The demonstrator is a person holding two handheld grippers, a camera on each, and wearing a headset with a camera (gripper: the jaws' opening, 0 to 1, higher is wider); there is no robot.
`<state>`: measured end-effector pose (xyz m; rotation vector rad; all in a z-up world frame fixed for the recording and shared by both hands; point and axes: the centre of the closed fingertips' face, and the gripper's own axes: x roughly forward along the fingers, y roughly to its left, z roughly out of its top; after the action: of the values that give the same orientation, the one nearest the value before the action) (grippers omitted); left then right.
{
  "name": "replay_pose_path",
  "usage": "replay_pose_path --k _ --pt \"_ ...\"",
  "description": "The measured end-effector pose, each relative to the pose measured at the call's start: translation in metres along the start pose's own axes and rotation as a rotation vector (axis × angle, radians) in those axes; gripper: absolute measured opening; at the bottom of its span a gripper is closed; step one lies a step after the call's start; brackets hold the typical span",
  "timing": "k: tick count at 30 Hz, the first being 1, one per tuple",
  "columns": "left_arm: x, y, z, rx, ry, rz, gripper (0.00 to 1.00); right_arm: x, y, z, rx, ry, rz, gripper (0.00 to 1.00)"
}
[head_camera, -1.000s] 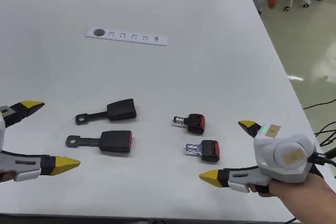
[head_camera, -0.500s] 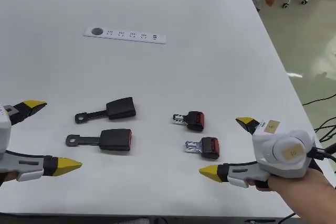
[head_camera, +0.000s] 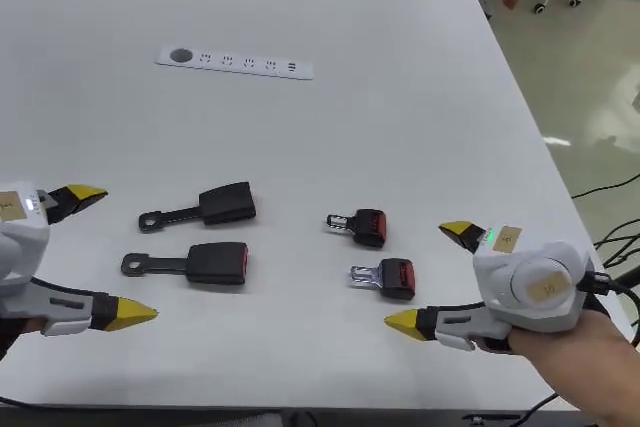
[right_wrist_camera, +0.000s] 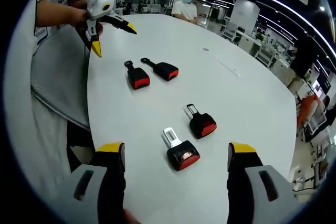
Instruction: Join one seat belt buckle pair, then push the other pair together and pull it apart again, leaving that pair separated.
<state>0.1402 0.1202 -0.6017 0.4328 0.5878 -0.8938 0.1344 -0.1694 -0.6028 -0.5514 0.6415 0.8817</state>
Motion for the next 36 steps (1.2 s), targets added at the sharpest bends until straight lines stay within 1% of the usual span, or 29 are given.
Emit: replay_pose_path --k 2,3,4,5,7,12,13,18,19,20,21,22,24,25,27,29,31,32,35,36 --pt "0.003 -0.002 -0.002 0.016 0.031 -0.008 0.94 0.001 0.000 -0.001 -0.011 0.010 0.001 0.79" --pt "0.004 -0.003 -0.002 0.018 0.040 -0.013 0.95 0.002 0.000 -0.002 -0.009 0.012 0.005 0.78" --pt "0.004 -0.004 -0.006 0.016 0.054 -0.020 0.95 0.002 0.000 -0.002 -0.010 0.013 0.006 0.78" --pt "0.005 -0.004 -0.006 0.021 0.059 -0.019 0.95 0.002 0.000 -0.003 -0.014 0.016 0.007 0.78" --pt "0.008 -0.004 -0.007 0.031 0.064 -0.023 0.94 0.004 0.000 -0.004 -0.021 0.024 0.013 0.78" --pt "0.013 -0.008 -0.003 0.054 0.074 -0.050 0.93 0.009 -0.001 -0.007 -0.036 0.037 0.036 0.75" --pt "0.015 -0.010 -0.002 0.063 0.076 -0.058 0.93 0.010 -0.001 -0.007 -0.042 0.039 0.037 0.75" --pt "0.024 -0.014 -0.003 0.089 0.100 -0.103 0.90 0.015 -0.004 -0.009 -0.064 0.050 0.053 0.73" --pt "0.026 -0.013 -0.003 0.094 0.104 -0.104 0.89 0.016 -0.004 -0.009 -0.068 0.051 0.058 0.72" --pt "0.028 -0.012 -0.004 0.099 0.115 -0.103 0.86 0.018 -0.005 -0.009 -0.072 0.053 0.061 0.72" --pt "0.030 -0.012 -0.005 0.098 0.125 -0.113 0.82 0.018 -0.004 -0.009 -0.074 0.054 0.065 0.71" --pt "0.032 -0.014 -0.005 0.097 0.129 -0.122 0.80 0.019 -0.004 -0.009 -0.075 0.056 0.069 0.70" --pt "0.036 -0.013 -0.007 0.108 0.141 -0.127 0.81 0.021 -0.005 -0.010 -0.079 0.060 0.076 0.69" --pt "0.037 -0.015 -0.008 0.108 0.144 -0.146 0.79 0.023 -0.006 -0.012 -0.083 0.063 0.080 0.68" --pt "0.042 -0.016 -0.007 0.119 0.155 -0.159 0.78 0.026 -0.006 -0.015 -0.087 0.068 0.099 0.66" --pt "0.046 -0.017 -0.004 0.123 0.156 -0.171 0.78 0.027 -0.007 -0.016 -0.100 0.074 0.099 0.67" --pt "0.052 -0.015 -0.005 0.131 0.161 -0.175 0.79 0.027 -0.006 -0.017 -0.103 0.085 0.112 0.65" --pt "0.054 -0.015 -0.002 0.136 0.164 -0.181 0.79 0.028 -0.007 -0.018 -0.109 0.090 0.115 0.65" --pt "0.062 -0.017 0.000 0.134 0.170 -0.207 0.76 0.034 -0.009 -0.024 -0.116 0.105 0.136 0.62" --pt "0.065 -0.016 -0.001 0.137 0.172 -0.215 0.76 0.036 -0.008 -0.026 -0.120 0.114 0.152 0.60"
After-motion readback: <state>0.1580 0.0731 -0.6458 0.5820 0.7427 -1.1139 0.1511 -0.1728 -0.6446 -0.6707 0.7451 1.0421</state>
